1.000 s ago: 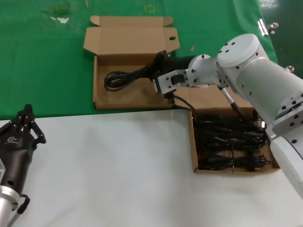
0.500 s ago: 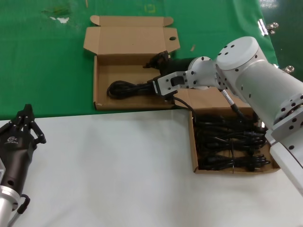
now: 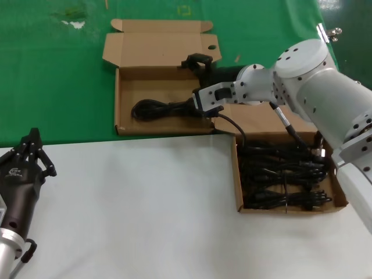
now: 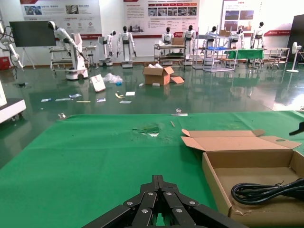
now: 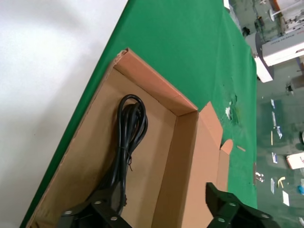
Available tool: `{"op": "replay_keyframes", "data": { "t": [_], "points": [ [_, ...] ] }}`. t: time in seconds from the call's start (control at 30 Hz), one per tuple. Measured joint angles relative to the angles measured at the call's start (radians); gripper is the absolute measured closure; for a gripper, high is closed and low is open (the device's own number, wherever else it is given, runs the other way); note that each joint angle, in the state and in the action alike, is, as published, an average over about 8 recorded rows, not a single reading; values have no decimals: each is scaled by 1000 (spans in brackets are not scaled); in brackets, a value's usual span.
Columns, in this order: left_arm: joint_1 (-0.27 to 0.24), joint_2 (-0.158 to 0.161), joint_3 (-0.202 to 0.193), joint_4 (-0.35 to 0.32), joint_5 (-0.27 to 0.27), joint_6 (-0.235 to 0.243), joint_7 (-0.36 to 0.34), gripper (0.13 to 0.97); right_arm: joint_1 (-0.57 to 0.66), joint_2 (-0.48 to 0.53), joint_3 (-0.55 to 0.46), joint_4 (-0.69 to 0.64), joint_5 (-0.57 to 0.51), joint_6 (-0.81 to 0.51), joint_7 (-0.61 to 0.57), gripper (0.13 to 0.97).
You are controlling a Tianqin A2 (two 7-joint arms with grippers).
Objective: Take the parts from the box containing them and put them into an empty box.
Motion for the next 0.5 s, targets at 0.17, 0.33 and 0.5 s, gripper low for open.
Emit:
{"op": "replay_keyframes", "data": {
  "t": [0.17,0.33,0.5],
  "points": [
    [0,0,0,0,0,0,0,957,6,17,34,0,-5,-23,-17,459],
    [0,0,0,0,0,0,0,957,10,40,66,1,-6,-47,-27,369],
    [0,0,0,0,0,0,0,957,12,67,97,4,-3,-75,-37,265]
  ]
}}
